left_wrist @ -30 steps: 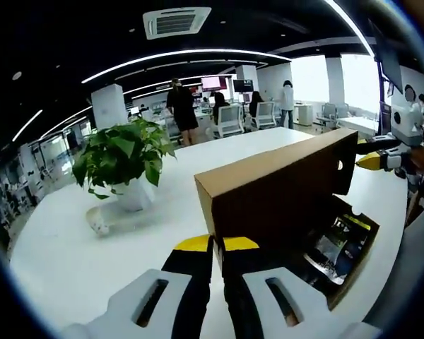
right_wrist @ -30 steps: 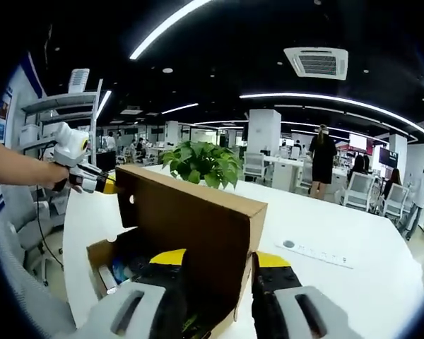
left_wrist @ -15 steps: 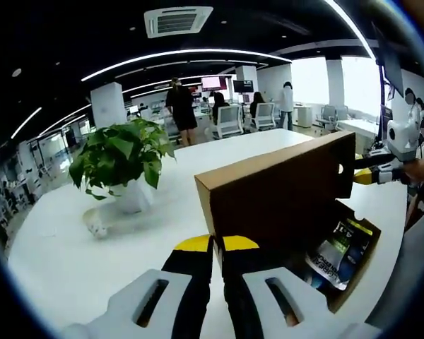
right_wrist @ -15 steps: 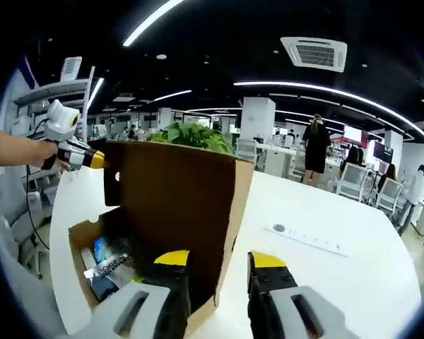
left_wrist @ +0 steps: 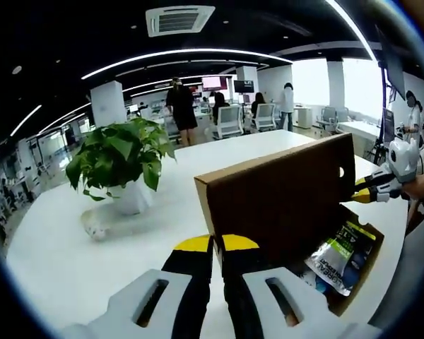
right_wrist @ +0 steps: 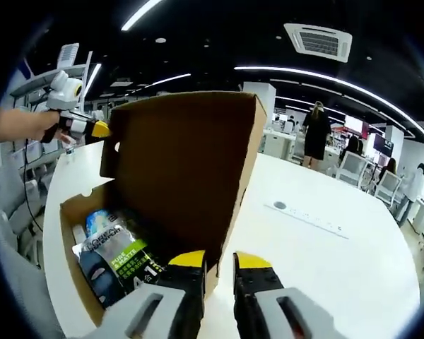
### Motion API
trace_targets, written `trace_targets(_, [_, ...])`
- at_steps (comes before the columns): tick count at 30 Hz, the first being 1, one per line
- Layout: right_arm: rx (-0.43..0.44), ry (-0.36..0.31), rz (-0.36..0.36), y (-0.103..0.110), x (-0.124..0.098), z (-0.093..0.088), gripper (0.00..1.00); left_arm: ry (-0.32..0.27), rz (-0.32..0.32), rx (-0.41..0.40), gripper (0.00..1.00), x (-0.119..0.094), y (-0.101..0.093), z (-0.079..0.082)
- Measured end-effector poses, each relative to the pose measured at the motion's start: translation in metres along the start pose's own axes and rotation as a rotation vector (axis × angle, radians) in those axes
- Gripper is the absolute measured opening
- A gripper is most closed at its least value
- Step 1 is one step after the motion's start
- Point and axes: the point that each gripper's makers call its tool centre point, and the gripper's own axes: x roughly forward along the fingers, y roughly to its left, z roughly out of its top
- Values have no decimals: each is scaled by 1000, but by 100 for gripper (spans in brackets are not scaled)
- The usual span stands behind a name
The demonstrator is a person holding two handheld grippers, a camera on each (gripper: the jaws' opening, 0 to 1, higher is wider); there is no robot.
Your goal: Operate the shoe box by opening the lid, removing the specified soft item, and placing it in the target area until the item is outside and the box remains undamaged.
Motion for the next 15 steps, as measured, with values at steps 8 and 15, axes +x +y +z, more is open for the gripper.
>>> trace_targets(8, [0, 11, -17, -2, 2, -3, 0, 8, -3, -7, 1, 9, 2, 3])
trace_targets(15, [21, 4, -21, -3, 0, -3, 0, 5, -9, -34, 1, 18, 4, 4])
